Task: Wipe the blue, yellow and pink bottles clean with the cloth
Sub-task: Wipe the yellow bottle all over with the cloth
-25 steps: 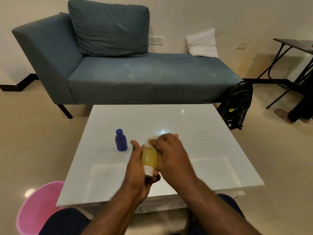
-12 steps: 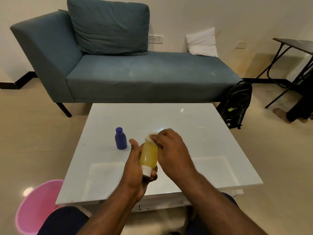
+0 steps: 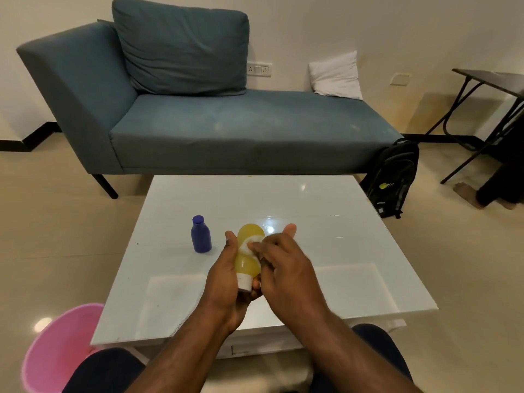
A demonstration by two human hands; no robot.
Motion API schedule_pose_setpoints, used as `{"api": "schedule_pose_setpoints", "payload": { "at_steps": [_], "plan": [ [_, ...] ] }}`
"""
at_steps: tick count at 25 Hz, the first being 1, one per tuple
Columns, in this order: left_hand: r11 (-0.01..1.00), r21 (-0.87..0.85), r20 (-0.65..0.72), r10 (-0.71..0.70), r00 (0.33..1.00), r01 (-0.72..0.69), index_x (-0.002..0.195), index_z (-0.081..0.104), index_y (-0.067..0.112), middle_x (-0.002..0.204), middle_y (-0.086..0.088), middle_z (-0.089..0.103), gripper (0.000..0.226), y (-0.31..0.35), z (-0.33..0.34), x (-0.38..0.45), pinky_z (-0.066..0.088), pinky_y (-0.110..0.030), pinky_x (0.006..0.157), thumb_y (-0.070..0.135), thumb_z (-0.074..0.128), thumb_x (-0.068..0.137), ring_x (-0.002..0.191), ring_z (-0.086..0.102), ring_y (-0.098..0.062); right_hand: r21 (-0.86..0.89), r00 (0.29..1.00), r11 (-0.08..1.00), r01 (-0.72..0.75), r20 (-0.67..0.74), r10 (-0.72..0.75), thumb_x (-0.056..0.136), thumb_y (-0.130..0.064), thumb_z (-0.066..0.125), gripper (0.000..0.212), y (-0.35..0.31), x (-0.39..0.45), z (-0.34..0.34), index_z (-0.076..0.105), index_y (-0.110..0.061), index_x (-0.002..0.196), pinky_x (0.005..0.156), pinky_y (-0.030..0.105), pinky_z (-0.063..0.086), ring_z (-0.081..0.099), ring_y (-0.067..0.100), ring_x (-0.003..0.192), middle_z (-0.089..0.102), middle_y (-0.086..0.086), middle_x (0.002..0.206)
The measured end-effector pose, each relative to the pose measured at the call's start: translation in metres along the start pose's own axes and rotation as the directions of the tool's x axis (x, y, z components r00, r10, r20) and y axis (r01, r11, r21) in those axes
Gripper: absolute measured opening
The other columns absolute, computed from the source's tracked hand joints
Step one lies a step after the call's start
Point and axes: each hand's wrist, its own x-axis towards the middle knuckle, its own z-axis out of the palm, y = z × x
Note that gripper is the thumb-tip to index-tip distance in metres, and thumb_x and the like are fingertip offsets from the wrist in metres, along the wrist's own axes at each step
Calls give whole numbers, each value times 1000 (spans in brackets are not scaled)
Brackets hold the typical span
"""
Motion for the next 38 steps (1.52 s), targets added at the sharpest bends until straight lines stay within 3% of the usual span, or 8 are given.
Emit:
{"api": "schedule_pose_setpoints", "payload": {
  "at_steps": [5, 8, 15, 19, 21, 25, 31, 38],
  "plan": [
    [999, -44, 60, -25, 998, 28, 91, 80, 15, 95, -12, 75, 68, 5, 1, -1, 50, -39, 83, 67, 35, 94, 93, 70, -27, -53, 1000, 999, -2, -17, 1, 90, -13, 58, 29, -7, 6, 2, 62, -18, 119, 85, 22, 49, 52, 9, 98, 53, -5, 110],
    [984, -168, 41, -53, 998, 59, 109, 71, 7, 103, -17, 74, 71, 9, -3, 3, 53, -47, 92, 68, 38, 93, 97, 72, -30, -92, 994, 990, 103, 41, -100, 88, -22, 41, 36, -17, -15, 9, 63, -17, 116, 80, 28, 51, 54, 17, 97, 58, -1, 108],
    [982, -159, 75, -94, 993, 105, 111, 62, 8, 90, -14, 77, 46, 9, 5, -12, 63, -36, 64, 48, 41, 101, 80, 76, -28, -36, 993, 993, -116, 6, 116, 95, -29, 50, 19, -2, 4, 23, 59, -33, 112, 78, -2, 34, 49, -6, 94, 49, -19, 105],
    [972, -189, 35, -133, 990, 138, 115, 65, 1, 99, -14, 74, 61, 14, -5, -1, 61, -42, 85, 57, 48, 96, 90, 74, -28, -84, 986, 984, 154, 71, -148, 89, -20, 44, 29, -16, -18, 11, 65, -21, 110, 77, 17, 46, 53, 11, 92, 58, -5, 104],
    [969, -202, 25, -139, 990, 141, 116, 64, 0, 97, -14, 73, 63, 13, -5, -1, 61, -41, 82, 57, 48, 96, 87, 74, -28, -109, 979, 973, 202, 63, -196, 84, -13, 51, 29, -10, -20, 8, 66, -18, 109, 78, 25, 52, 56, 17, 93, 61, 0, 105],
    [961, -236, 78, -130, 988, 145, 117, 61, 5, 94, -16, 76, 51, 10, 1, -8, 63, -37, 65, 50, 42, 101, 84, 76, -29, -81, 996, 993, 84, -7, -85, 85, -9, 59, 27, 1, 1, 11, 68, -16, 109, 83, 25, 52, 58, 15, 96, 62, 0, 107],
    [958, -231, 74, -155, 985, 169, 127, 60, 2, 107, -17, 73, 62, 10, -8, -2, 62, -42, 79, 55, 46, 98, 94, 74, -31, -125, 979, 971, 204, 49, -200, 84, -13, 54, 28, -10, -19, 12, 66, -16, 110, 78, 26, 52, 56, 18, 94, 63, 2, 107],
    [996, -26, 6, -84, 996, 84, 124, 62, 18, 106, -11, 75, 50, -1, -3, -2, 48, -50, 92, 56, 43, 98, 102, 67, -30, -153, 999, 988, 31, -10, -33, 86, -13, 65, 28, 1, 31, 2, 67, -14, 114, 89, 34, 49, 55, 19, 100, 62, 5, 110]
  ]
}}
